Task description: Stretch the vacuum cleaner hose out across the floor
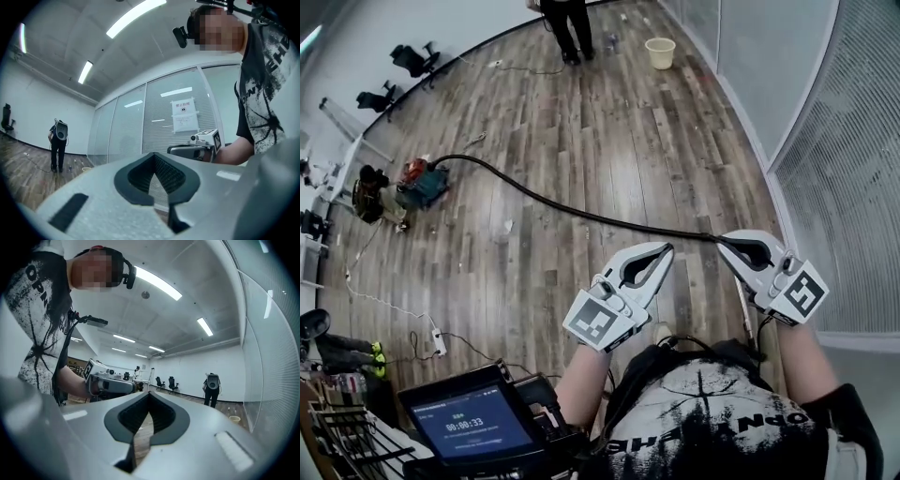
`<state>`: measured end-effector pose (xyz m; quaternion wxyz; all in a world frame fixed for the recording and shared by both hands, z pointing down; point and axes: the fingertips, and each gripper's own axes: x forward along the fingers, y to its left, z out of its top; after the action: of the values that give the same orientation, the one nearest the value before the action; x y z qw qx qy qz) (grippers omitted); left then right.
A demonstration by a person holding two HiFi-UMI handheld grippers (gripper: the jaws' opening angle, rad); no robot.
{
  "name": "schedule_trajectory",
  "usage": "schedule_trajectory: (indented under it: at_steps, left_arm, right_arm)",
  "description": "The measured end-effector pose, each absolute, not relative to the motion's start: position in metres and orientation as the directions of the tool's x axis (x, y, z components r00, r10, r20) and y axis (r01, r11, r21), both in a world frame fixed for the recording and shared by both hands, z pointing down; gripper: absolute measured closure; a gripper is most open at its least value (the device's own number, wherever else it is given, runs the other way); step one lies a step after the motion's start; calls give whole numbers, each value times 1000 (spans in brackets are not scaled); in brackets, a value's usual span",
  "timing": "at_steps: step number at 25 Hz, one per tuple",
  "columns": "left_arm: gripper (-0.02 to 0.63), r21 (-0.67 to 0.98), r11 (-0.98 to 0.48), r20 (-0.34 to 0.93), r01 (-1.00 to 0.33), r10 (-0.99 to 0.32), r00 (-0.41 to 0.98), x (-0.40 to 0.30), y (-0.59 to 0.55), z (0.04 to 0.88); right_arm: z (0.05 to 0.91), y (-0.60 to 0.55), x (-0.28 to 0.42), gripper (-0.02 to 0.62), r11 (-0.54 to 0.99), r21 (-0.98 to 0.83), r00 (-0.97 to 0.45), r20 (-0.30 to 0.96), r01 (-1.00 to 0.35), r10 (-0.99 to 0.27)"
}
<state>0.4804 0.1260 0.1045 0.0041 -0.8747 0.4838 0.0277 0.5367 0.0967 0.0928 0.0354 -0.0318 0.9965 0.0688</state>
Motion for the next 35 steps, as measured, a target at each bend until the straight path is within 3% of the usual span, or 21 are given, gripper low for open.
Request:
schedule_trajectory:
  at_steps: [8, 19, 27, 30, 35]
  left_arm:
    - [606, 7, -490, -57, -872, -871, 489, 475, 130, 97]
    - [606, 29, -363, -79, -931, -930, 360, 475, 118, 84]
    - [606, 26, -324, -72, -946, -944, 322, 472, 112, 86]
    - [606, 32, -316, -59, -948, -948, 313, 466, 110, 86]
    - [606, 33, -318, -49, -948, -947, 316, 454, 116, 90]
  right_arm:
    - [83, 108, 530, 588, 991, 130, -996, -94, -25, -13]
    - [89, 98, 510, 588, 981, 131, -988, -26, 146, 150]
    - [95, 92, 501, 589, 978, 134, -987, -1, 159, 161]
    - [105, 88, 497, 589, 980, 120, -986, 60, 159, 153]
    - [94, 97, 479, 589, 981, 111, -987, 33, 158, 155]
